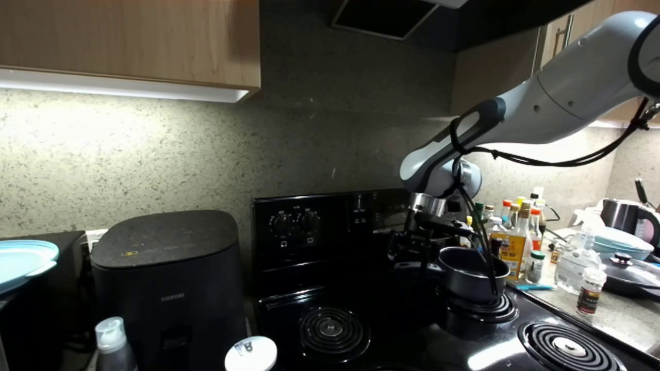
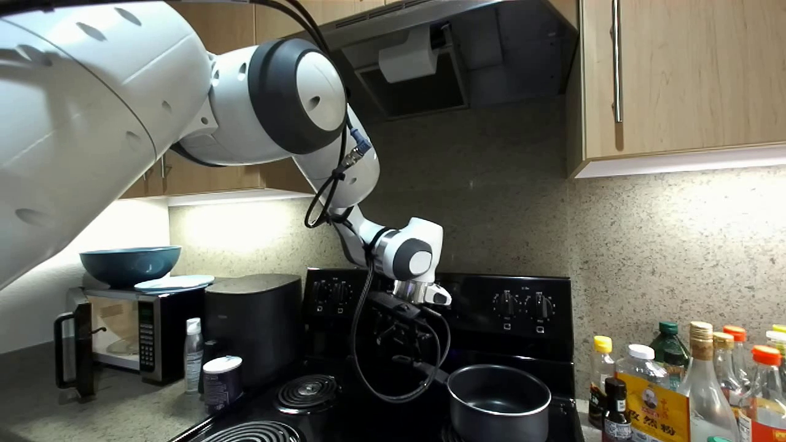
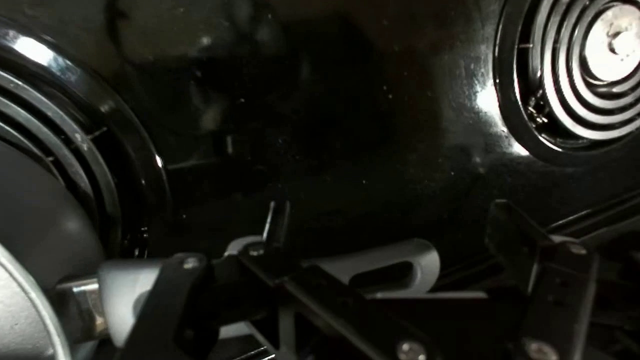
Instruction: Move the pot from the right top plate to the right bottom plate of the stove
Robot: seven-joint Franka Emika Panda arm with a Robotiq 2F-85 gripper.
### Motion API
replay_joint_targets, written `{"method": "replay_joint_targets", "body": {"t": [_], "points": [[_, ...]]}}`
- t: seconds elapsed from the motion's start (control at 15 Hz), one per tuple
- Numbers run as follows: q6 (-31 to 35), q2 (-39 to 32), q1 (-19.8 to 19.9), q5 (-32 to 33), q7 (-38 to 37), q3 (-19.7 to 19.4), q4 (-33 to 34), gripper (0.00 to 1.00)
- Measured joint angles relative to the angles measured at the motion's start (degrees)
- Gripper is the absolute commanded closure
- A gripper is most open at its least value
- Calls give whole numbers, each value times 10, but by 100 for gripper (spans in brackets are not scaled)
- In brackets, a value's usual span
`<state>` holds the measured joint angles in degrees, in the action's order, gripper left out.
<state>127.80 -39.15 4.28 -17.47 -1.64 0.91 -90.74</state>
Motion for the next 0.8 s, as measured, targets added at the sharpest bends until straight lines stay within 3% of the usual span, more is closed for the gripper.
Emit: {"method": "replay_joint_targets", "body": {"t": [0.47, 0.8], "points": [[-1, -2, 2, -4, -5, 1, 2, 0], [-79, 3, 25, -45, 28, 42, 19, 0]]}}
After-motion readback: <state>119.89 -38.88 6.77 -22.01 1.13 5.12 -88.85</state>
